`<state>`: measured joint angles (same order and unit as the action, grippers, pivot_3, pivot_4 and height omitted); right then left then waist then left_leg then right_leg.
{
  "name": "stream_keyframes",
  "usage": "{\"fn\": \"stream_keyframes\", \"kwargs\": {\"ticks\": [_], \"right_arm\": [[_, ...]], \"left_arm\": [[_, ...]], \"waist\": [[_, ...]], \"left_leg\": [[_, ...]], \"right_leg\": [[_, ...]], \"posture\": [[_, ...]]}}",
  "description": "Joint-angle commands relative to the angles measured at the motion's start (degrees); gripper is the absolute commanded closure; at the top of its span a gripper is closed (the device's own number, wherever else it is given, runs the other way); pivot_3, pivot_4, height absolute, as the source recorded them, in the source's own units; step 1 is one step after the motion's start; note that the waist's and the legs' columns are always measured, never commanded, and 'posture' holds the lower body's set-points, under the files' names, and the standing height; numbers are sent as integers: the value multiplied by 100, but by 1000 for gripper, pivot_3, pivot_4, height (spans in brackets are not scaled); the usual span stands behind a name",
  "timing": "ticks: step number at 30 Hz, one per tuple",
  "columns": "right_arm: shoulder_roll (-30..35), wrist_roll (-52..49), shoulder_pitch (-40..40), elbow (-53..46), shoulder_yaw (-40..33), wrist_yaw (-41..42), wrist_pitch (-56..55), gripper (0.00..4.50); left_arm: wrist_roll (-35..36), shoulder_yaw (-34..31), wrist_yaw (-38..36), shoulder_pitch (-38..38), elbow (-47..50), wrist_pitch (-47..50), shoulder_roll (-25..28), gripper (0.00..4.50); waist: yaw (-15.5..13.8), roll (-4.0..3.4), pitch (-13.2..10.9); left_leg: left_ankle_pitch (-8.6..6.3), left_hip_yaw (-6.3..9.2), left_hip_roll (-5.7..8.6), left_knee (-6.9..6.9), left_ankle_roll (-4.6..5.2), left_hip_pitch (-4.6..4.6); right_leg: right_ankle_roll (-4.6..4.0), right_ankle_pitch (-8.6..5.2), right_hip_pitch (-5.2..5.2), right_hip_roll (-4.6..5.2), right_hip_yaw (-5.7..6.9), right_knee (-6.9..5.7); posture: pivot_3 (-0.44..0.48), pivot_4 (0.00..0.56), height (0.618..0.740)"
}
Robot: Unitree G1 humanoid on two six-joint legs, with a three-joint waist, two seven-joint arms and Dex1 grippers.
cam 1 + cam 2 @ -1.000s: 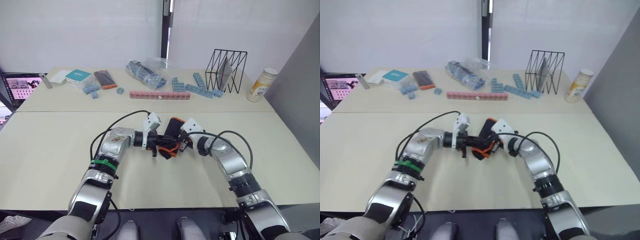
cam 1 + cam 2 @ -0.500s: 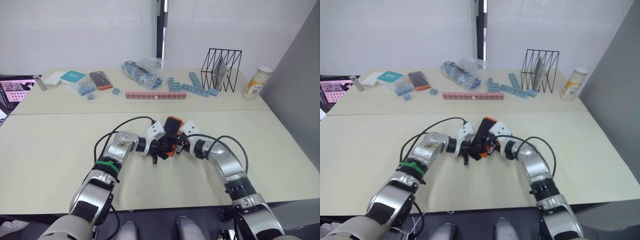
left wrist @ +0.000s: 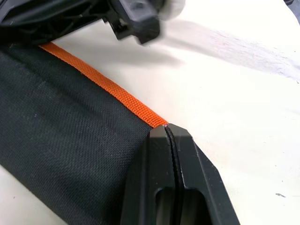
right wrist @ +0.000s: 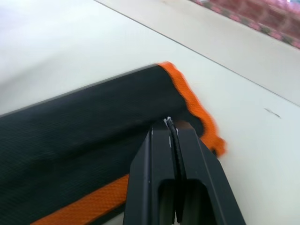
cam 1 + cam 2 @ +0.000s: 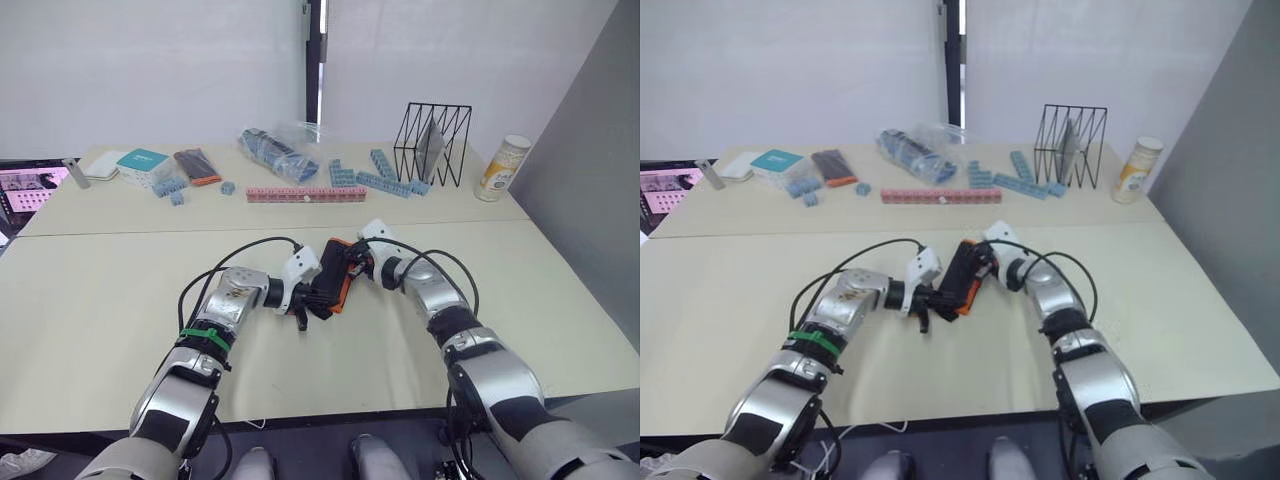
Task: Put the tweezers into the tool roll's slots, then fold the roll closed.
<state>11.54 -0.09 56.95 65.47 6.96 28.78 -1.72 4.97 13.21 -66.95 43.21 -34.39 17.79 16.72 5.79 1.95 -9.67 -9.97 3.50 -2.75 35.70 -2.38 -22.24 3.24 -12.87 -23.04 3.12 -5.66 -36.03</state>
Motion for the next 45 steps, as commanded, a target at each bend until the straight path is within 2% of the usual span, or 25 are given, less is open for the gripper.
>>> {"fn": "stream_keyframes", "kwargs": {"ticks": [1,10,16,21,24,27,30,35,40,45], "right_arm": [[-4,229,50,692,-82,-285,4,4500],[86,-183,268,509,-826,-42,-1135,4500],[601,-536,-175,-342,-1209,740,-1626,4500],[1008,-686,-1023,-1537,-1266,1145,-1464,4500],[1299,-865,-1801,-2606,-1251,1569,-1090,3711],[1534,-1067,-2339,-3436,-1267,1856,-684,2592],[1804,-1325,-2732,-4083,-1325,2177,-234,1658],[2336,-1651,-3419,-4562,-1547,2632,122,22],[2729,-1909,-3944,-4777,-1768,2912,447,22],[2821,-1873,-4156,-4856,-1826,2849,483,22]], "left_arm": [[-31,60,44,-256,62,246,85,4468],[518,-462,164,-319,687,343,46,4468],[1209,-1032,281,-313,2065,1014,353,4468],[1156,-1478,939,-483,2553,1074,857,3022],[1011,-1798,1164,-834,2611,716,1385,2044],[779,-2032,1380,-1407,2585,263,1931,1016],[430,-2372,1828,-2162,2622,-378,2369,49],[627,-3103,1781,-3216,2649,-943,2750,0],[921,-3811,1867,-3948,2447,-930,2889,0],[1030,-4082,1843,-4356,2162,-1161,2844,0]], "waist": [[2,0,0],[59,-7,-9],[40,-13,-15],[-1,-14,-15],[-1,-15,-16],[2,-18,-18],[-10,-21,-20],[-153,-19,-21],[-242,-18,-22],[-220,-17,-21]], "left_leg": [[0,1,0,-3,0,1],[0,3,0,-9,0,-16],[1,9,3,-8,1,-130],[1,7,7,-68,1,-111],[1,5,6,-83,1,-103],[1,3,6,-85,1,-104],[1,-4,4,-83,1,-99],[1,-9,3,-65,0,-99],[0,-24,3,-67,-1,-100],[0,-30,1,-65,-1,-89]], "right_leg": [[3,2,0,0,0,-2],[33,18,-18,-1,0,-1],[47,25,-126,-1,-2,-5],[40,22,-125,4,-3,12],[42,10,-127,4,-3,12],[39,7,-131,4,-3,11],[37,4,-129,5,-5,11],[33,1,-125,7,-5,11],[-5,-24,-130,17,-5,14],[-9,-25,-129,17,-5,11]], "posture": [[0,150,737],[0,150,737],[0,150,737],[0,150,737],[0,150,737],[0,150,737],[0,150,737],[0,150,737],[0,150,737],[0,150,737]]}}
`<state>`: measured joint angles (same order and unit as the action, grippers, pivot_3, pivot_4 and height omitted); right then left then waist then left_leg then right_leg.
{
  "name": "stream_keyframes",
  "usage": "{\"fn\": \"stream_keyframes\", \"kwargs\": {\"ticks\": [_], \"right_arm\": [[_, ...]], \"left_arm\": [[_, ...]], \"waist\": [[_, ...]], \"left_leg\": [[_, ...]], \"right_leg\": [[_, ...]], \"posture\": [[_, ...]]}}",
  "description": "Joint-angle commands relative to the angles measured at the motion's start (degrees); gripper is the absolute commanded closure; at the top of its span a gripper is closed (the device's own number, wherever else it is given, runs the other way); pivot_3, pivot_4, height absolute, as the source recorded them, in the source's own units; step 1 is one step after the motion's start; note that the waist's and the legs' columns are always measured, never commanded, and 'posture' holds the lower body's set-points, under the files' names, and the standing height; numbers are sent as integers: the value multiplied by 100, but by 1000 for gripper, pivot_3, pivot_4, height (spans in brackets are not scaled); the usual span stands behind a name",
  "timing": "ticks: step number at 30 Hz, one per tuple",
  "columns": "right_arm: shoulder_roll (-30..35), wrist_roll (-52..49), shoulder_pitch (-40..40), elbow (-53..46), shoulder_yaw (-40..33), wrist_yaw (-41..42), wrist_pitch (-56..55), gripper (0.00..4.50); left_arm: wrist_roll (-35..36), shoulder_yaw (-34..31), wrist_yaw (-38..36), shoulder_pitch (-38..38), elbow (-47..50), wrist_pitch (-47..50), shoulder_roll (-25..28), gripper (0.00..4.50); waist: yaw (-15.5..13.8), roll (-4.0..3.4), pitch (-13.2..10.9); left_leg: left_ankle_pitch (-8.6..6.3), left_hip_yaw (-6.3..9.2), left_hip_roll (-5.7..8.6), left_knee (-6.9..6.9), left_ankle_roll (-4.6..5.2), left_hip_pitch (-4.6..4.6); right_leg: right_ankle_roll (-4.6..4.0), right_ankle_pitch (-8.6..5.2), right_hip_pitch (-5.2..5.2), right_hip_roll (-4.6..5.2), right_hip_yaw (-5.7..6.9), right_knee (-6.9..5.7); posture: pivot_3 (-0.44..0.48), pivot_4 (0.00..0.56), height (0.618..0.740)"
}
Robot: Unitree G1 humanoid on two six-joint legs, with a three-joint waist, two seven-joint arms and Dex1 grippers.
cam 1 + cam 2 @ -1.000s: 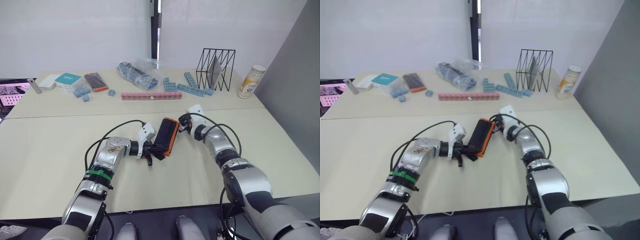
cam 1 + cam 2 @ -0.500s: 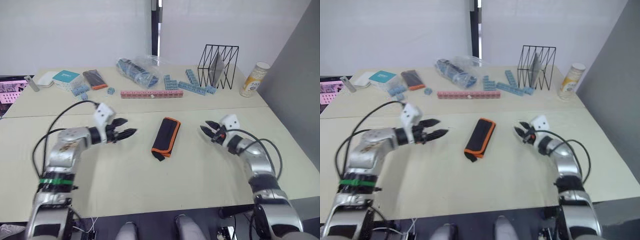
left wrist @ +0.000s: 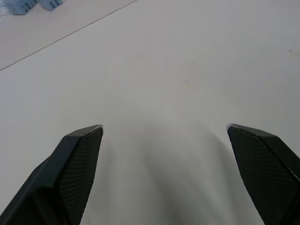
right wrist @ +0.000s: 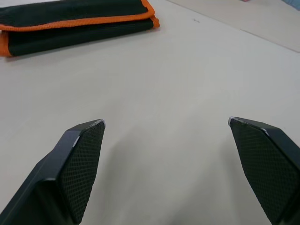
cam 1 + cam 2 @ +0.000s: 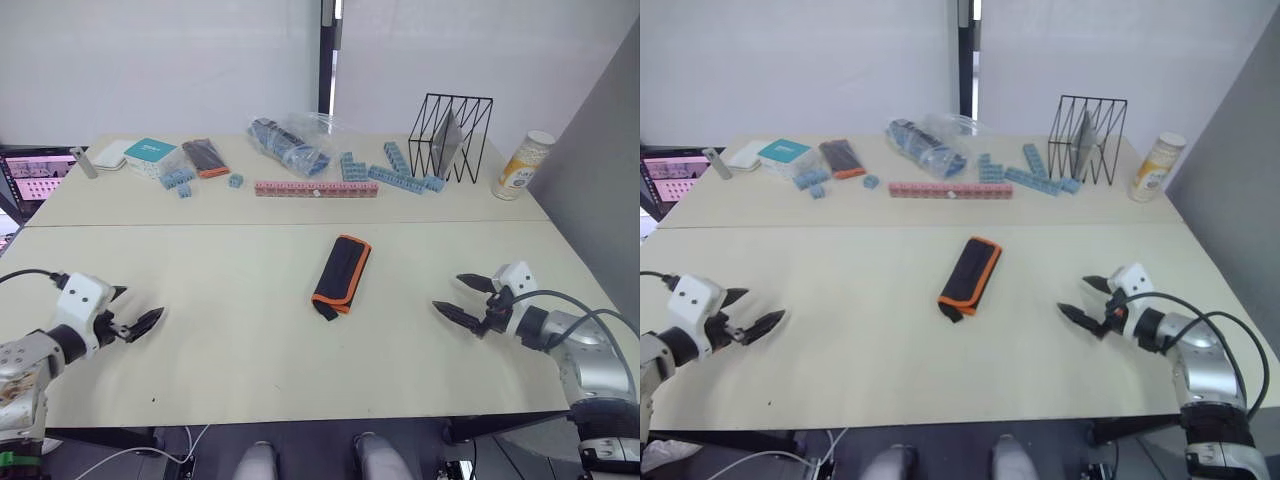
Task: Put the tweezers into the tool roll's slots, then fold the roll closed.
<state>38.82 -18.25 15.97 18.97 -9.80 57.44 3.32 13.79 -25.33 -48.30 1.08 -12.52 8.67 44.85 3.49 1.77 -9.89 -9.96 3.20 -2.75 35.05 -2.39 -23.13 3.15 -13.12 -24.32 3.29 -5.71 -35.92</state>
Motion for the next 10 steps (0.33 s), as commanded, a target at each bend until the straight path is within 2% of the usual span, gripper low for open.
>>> {"fn": "stream_keyframes", "kwargs": {"ticks": [1,10], "right_arm": [[99,-28,-98,-176,-157,-49,-53,22],[-3,-16,-311,-60,-198,-222,-205,22]], "left_arm": [[183,-256,-35,-212,-34,-310,0,0],[334,-297,11,-415,-275,-489,-28,0]], "waist": [[19,1,0],[16,1,0]], "left_leg": [[0,-1,-1,0,0,1],[0,-5,-1,0,0,0]], "right_leg": [[-1,0,0,0,0,0],[0,0,1,0,0,0]], "posture": [[0,150,737],[0,150,737]]}}
